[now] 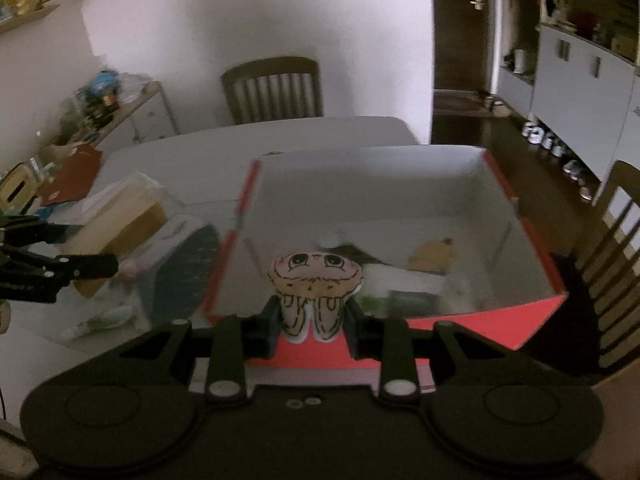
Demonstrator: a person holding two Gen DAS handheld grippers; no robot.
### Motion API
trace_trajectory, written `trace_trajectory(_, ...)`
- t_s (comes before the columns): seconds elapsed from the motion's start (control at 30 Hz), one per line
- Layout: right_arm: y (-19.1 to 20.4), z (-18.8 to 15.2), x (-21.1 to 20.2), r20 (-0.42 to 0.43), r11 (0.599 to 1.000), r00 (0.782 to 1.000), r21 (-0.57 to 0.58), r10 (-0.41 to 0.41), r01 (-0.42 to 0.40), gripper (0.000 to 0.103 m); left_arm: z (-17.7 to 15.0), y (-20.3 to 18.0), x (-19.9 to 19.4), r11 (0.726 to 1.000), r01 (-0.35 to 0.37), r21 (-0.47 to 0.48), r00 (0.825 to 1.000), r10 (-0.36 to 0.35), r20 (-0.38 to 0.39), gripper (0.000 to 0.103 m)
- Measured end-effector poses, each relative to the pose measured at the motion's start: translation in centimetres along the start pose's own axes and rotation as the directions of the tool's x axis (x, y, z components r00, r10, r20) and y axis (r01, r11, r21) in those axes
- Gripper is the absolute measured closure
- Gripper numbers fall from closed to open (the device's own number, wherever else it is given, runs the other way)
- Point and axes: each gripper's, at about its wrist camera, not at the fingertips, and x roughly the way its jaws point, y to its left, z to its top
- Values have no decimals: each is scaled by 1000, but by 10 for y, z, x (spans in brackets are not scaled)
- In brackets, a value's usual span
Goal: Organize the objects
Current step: 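Carry the bread loaf and doll keychain with both tools into the red shoebox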
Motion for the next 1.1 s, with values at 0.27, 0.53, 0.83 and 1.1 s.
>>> trace_trajectory(0.27, -36, 0, 0, 7, 999, 999, 29, -37, 37, 73, 25, -51, 27, 995, 56, 83, 998, -56, -2, 26)
trace_trajectory(0.53, -61, 4, 8, 4, 997, 998, 43, -64, 64, 73, 55, -84, 62, 986, 92, 141, 995, -87, -42, 26)
trace_trajectory(0.83, -81, 15, 32, -39, 993, 994, 50, -105, 107, 72, 83, -110, 119, 976, 101, 192, 989, -77, -129, 26)
trace_trajectory(1.1, -94, 21, 59, -108, 986, 983, 63, -149, 156, 72, 98, -127, 162, 959, 63, 276, 984, -13, -179, 26)
